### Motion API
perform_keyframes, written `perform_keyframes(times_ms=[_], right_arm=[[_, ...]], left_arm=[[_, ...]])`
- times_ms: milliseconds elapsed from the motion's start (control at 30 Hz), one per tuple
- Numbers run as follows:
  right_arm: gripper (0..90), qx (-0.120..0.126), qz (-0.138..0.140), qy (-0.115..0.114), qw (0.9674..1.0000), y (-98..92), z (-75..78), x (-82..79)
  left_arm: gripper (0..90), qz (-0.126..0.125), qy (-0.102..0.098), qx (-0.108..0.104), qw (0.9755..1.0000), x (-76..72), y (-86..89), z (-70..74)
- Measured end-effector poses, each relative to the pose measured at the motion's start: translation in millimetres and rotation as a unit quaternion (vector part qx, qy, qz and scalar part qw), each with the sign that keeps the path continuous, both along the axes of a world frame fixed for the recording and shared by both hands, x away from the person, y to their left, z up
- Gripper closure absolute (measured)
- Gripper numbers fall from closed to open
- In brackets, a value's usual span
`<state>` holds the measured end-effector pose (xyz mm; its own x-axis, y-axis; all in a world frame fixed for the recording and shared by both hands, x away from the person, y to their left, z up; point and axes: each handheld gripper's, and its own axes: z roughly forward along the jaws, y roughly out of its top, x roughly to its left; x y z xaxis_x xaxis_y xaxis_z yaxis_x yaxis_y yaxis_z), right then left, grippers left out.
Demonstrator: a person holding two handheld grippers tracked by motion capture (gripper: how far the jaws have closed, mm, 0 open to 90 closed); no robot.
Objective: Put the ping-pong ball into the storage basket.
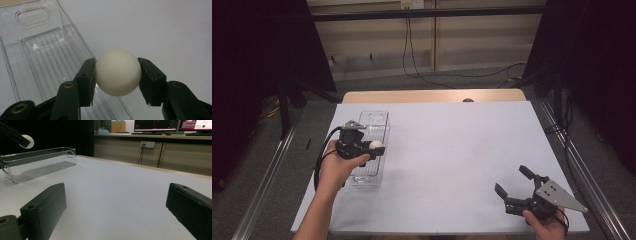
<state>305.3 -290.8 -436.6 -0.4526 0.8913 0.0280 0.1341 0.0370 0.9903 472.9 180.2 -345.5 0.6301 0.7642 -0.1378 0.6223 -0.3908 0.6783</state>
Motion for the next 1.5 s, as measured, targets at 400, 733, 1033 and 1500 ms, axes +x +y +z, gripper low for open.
perform_keyframes(times_ms=[400, 733, 1033, 1500], right_arm=[[2.4, 0.000, 0.001, -0.001, 1.0000, 0.0, 0.3, 0.0], [2.4, 0.001, 0.001, 0.000, 1.0000, 0.2, 0.3, 0.0], [2.4, 0.000, 0.002, -0.001, 1.0000, 0.4, 0.5, -0.1], [2.4, 0.000, 0.002, -0.001, 1.0000, 0.0, 0.5, 0.3]], left_arm=[[51.2, 0.003, -0.002, 0.002, 1.0000, 3.1, 1.5, -0.5], [51.2, 0.004, -0.002, 0.008, 1.0000, 5.0, 3.6, -1.3], [51.1, 0.008, 0.000, 0.009, 0.9999, 7.8, 5.0, -1.6], [51.2, 0.018, -0.009, 0.014, 0.9997, 13.6, 8.6, -3.5]])
